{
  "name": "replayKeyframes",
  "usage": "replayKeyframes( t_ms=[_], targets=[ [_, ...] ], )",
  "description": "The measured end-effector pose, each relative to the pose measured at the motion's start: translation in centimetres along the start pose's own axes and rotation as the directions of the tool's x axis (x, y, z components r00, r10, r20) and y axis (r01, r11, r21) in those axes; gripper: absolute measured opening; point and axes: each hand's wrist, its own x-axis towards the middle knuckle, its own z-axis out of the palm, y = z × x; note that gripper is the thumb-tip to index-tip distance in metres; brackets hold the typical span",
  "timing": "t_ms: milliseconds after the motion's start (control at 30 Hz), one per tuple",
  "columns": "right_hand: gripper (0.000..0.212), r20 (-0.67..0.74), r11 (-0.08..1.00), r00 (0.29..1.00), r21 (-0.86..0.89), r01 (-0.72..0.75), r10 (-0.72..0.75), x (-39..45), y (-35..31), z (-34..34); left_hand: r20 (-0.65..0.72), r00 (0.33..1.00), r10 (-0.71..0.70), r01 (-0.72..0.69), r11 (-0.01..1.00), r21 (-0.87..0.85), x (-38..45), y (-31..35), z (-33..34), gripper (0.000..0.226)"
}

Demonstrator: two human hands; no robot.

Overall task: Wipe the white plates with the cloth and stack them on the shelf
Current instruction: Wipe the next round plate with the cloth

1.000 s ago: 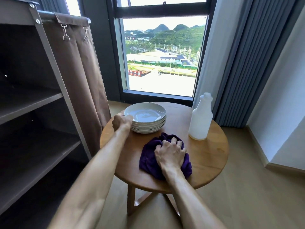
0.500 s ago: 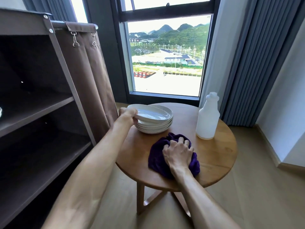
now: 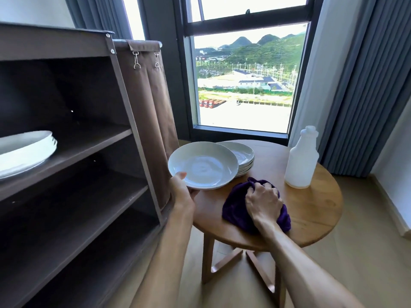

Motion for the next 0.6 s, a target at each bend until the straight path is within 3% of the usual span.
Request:
replayKeyframes(
  t_ms=[167,267,400,500,600],
  targets=[
    [0.035,-0.125,0.963,0.989,0.266,-0.049,0.085,0.2,0.5,-0.9,-0.021,1.000,0.001,-0.001,1.000,-0.020,-1.3,-2.6,-0.8,0.037],
    [0.036,-0.160,0.871,0.954,0.466,-0.155,0.255,1.1,1.3,-2.1,0.004,1.000,-0.009,0.009,0.999,-0.046,-1.9,-3.7,-1.6,0.048],
    [0.033,-0.256,0.711,0.858,0.683,-0.166,0.446,1.6,1.9,-4.4,0.087,0.995,-0.045,0.048,0.998,-0.034,-2.6,-4.2,-2.1,0.032],
    [0.032,-0.356,0.678,0.848,0.735,-0.006,0.392,1.8,0.2,-6.5,0.121,0.991,-0.051,0.048,0.999,0.026,-2.3,-4.6,-1.7,0.038],
    [0.025,-0.355,0.758,0.926,0.637,0.138,0.129,2.3,-3.2,-8.6,0.145,0.987,-0.075,0.068,0.996,0.052,-1.5,-5.6,-0.9,0.044]
  ],
)
